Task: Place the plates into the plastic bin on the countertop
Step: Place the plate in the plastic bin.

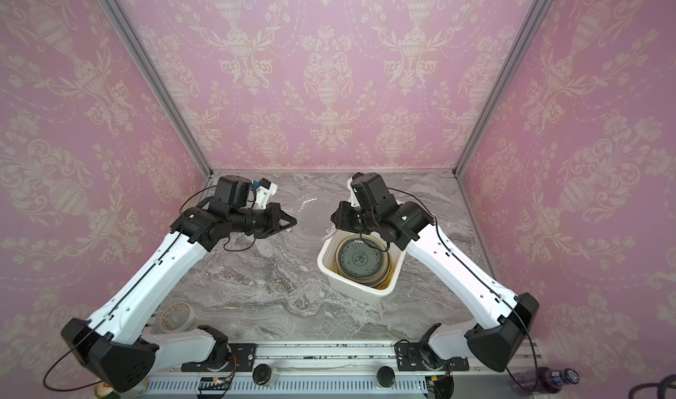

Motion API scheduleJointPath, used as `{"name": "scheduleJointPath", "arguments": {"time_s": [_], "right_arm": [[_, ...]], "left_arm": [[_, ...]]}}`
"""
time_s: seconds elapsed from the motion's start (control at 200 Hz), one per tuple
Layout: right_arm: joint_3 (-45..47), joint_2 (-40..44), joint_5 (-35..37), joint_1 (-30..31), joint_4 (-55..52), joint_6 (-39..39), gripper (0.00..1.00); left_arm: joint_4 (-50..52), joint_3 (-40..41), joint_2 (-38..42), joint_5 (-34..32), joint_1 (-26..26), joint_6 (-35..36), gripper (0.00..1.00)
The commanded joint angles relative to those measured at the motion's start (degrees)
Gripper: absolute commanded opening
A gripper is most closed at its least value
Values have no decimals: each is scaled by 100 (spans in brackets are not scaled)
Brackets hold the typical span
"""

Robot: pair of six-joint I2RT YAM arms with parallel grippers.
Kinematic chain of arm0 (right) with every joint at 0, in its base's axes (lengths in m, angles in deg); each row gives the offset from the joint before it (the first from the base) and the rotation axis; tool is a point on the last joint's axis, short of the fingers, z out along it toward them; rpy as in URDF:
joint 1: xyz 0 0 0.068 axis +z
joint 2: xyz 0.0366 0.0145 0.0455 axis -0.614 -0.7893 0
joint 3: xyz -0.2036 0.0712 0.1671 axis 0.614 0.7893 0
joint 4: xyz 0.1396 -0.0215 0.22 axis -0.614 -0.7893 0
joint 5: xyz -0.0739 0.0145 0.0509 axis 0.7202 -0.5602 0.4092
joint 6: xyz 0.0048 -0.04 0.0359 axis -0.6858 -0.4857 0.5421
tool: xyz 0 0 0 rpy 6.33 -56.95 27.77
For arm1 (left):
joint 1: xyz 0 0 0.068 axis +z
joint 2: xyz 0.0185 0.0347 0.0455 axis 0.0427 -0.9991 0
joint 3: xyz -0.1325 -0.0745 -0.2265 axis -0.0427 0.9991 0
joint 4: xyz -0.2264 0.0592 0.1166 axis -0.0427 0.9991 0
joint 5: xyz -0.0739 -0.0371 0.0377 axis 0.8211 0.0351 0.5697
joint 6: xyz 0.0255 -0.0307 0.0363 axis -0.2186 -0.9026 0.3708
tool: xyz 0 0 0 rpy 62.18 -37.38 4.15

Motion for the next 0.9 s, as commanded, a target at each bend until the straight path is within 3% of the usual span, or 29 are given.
{"name": "scheduleJointPath", "arguments": {"time_s": [0.0, 0.15, 0.36, 0.58, 0.665, 0.771, 0.891], "right_arm": [[-241, -51, 229, -8, -265, -155, 15], [-350, -61, 423, -8, -463, -215, 14], [-366, -89, 415, -7, -530, -218, 0], [-335, -61, 465, -7, -542, -191, 0], [-326, -29, 511, -25, -578, -157, 0], [-283, 80, 586, -107, -686, -103, 0], [-124, 332, 634, -296, -809, -50, 0]], "left_arm": [[183, -215, -9, -121, -56, 291, 0], [391, -358, -35, -403, -113, 555, 0], [411, -439, -52, -708, -179, 653, 0], [149, -414, -55, -765, -253, 588, 1], [-138, -299, 53, -767, -257, 523, 13], [-655, -16, 315, -773, -255, 464, 41], [-1213, 325, 693, -930, -254, 486, 63]]}}
